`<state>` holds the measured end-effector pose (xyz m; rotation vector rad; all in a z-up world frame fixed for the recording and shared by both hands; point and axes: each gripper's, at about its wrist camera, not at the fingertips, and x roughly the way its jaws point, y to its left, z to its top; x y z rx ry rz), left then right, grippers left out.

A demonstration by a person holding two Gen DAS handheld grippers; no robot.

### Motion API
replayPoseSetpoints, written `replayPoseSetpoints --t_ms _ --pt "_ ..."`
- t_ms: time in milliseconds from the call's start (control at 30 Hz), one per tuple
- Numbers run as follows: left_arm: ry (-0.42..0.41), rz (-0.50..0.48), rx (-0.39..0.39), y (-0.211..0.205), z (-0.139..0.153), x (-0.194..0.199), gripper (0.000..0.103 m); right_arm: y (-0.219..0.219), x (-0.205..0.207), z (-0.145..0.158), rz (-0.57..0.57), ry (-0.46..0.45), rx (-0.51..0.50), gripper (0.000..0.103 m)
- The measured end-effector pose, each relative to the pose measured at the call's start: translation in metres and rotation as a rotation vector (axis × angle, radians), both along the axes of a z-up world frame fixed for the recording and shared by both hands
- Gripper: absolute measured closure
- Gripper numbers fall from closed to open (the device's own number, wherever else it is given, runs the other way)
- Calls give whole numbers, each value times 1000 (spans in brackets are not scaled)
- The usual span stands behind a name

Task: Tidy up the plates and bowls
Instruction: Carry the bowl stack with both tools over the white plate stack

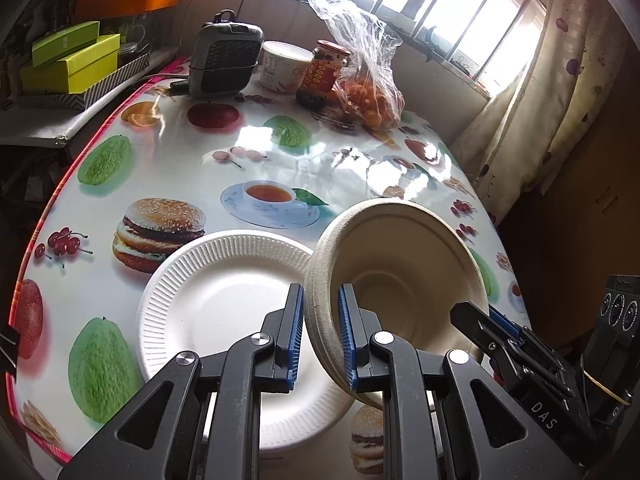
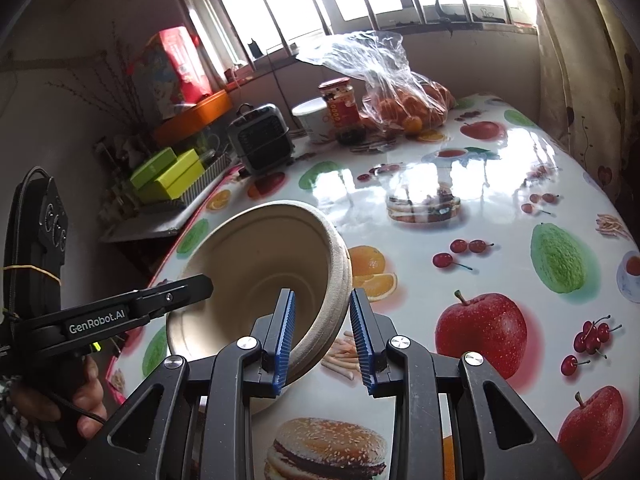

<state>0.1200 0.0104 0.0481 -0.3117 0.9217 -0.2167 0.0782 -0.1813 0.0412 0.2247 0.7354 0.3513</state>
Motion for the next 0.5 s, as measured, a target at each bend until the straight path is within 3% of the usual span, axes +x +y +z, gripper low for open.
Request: replayPoseSetpoints --t_ms 500 --pt "1 76 2 40 -1 -7 85 41 8 -2 79 10 -23 75"
